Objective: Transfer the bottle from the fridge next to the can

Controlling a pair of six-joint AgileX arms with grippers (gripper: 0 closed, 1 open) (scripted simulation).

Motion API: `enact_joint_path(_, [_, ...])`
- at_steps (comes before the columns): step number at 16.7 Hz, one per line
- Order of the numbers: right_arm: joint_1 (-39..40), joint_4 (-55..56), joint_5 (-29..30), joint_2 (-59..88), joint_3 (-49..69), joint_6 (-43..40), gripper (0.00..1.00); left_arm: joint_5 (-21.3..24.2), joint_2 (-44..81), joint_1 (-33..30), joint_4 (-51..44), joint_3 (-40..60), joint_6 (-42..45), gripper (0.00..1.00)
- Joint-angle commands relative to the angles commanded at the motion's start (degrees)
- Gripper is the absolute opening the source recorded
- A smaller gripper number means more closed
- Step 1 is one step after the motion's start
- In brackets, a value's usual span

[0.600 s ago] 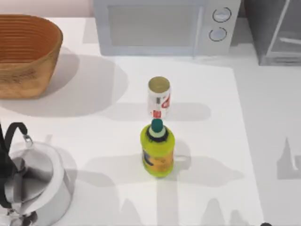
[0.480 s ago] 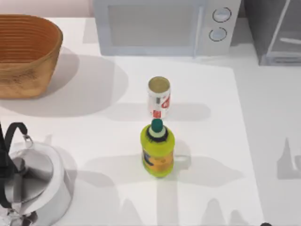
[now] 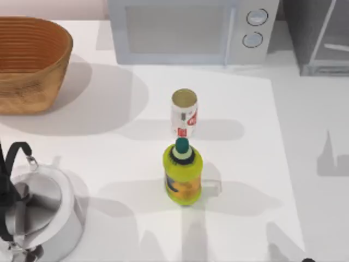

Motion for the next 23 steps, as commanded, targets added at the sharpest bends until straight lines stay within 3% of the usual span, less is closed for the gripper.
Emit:
enact_joint_path(14, [-9.18, 40.46, -8.62, 84.23, 36.99, 0.54, 1.0, 0.0, 0.0, 0.0, 0.0, 0.0, 0.0, 1.0])
enact_joint_path(18, [-10.66, 47.23, -9.9, 96.22, 43.23, 0.55, 1.0, 0.0, 0.0, 0.0, 0.0, 0.0, 0.0, 1.0])
enact_joint_path(23, [-10.99, 48.84, -10.19, 98.78, 44.71, 0.55, 1.0, 0.0, 0.0, 0.0, 0.0, 0.0, 0.0, 1.0])
